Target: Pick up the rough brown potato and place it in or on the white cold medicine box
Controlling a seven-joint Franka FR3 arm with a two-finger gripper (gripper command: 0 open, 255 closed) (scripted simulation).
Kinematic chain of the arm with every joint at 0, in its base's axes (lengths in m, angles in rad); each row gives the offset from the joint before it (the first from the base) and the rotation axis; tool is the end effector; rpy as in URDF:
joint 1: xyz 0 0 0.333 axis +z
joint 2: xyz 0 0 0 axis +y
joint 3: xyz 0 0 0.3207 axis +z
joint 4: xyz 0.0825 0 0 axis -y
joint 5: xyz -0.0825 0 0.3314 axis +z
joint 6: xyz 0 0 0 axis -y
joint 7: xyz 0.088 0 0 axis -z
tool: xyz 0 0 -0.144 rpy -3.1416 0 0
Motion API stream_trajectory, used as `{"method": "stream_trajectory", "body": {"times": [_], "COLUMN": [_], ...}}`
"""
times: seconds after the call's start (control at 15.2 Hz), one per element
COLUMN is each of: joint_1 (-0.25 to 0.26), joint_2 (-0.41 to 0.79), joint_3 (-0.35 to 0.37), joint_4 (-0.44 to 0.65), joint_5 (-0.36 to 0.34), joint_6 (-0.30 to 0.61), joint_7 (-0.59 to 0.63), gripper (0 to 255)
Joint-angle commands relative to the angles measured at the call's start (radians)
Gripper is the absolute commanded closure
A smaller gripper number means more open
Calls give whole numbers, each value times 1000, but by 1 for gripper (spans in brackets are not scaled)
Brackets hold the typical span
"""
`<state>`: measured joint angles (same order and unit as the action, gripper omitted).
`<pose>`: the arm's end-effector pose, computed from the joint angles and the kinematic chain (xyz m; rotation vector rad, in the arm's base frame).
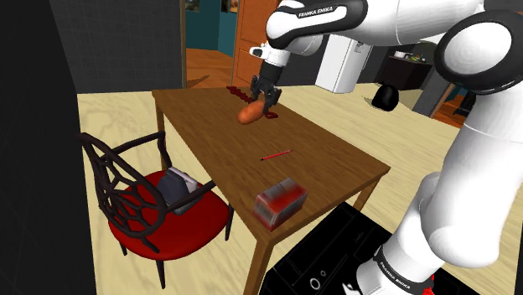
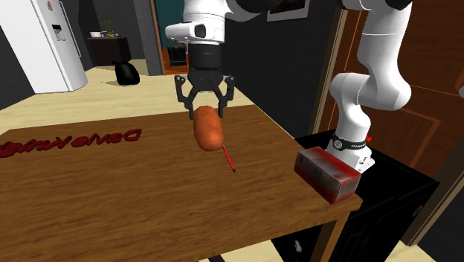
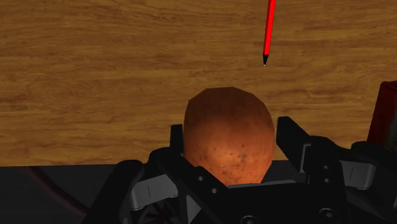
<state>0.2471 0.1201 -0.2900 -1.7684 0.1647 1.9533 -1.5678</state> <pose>0.5582 -0.0012 0.4818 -2.2989 -2.0821 -0.2110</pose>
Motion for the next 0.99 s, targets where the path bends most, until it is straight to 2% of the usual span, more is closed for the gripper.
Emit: {"method": "stream_trajectory", "body": {"times": [0.0, 0.46, 0.92], "joint_1": [20, 55, 71], "joint_2": [-84, -352, -608], "joint_3": [8, 66, 151], "joint_4": [-104, -391, -619], "joint_5": [-26, -100, -128], "joint_6": [27, 67, 49], "joint_7": [31, 152, 273], "gripper": [255, 255, 255]}}
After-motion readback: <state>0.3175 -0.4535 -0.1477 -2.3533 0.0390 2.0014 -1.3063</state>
